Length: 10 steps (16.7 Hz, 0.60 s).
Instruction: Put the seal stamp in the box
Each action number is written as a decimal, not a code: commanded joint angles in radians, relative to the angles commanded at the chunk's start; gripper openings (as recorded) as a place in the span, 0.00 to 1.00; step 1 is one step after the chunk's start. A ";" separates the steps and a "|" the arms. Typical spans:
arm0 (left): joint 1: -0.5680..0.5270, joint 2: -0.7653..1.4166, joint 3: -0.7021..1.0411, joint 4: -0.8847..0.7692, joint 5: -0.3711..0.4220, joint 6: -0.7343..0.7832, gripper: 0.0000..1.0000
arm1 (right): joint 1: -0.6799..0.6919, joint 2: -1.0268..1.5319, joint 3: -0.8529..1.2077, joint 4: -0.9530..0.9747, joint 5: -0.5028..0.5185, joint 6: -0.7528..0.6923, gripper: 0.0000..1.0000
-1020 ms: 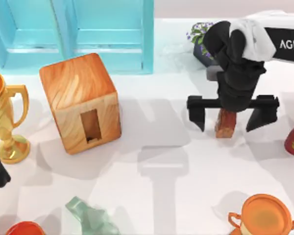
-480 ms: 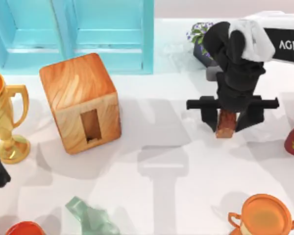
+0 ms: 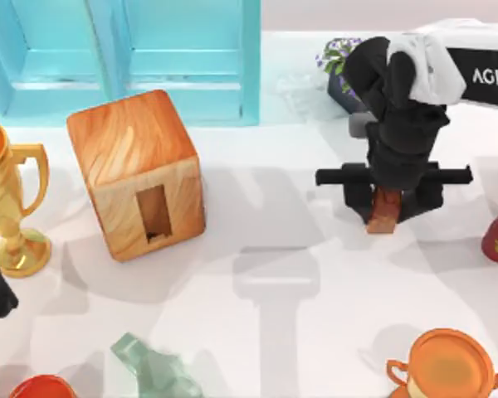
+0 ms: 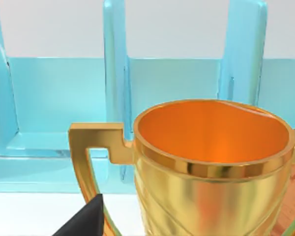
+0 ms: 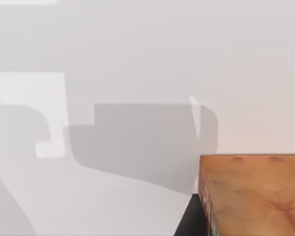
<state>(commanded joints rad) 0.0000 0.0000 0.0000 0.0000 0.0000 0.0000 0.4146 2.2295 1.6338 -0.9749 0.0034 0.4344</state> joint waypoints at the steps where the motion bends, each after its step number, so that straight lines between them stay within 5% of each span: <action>1: 0.000 0.000 0.000 0.000 0.000 0.000 1.00 | 0.000 0.000 0.000 0.000 0.000 0.000 0.00; 10: 0.000 0.000 0.000 0.000 0.000 0.000 1.00 | -0.002 -0.021 0.096 -0.111 0.000 0.000 0.00</action>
<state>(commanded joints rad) 0.0000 0.0000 0.0000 0.0000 0.0000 0.0000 0.4127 2.2082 1.7300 -1.0863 0.0033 0.4345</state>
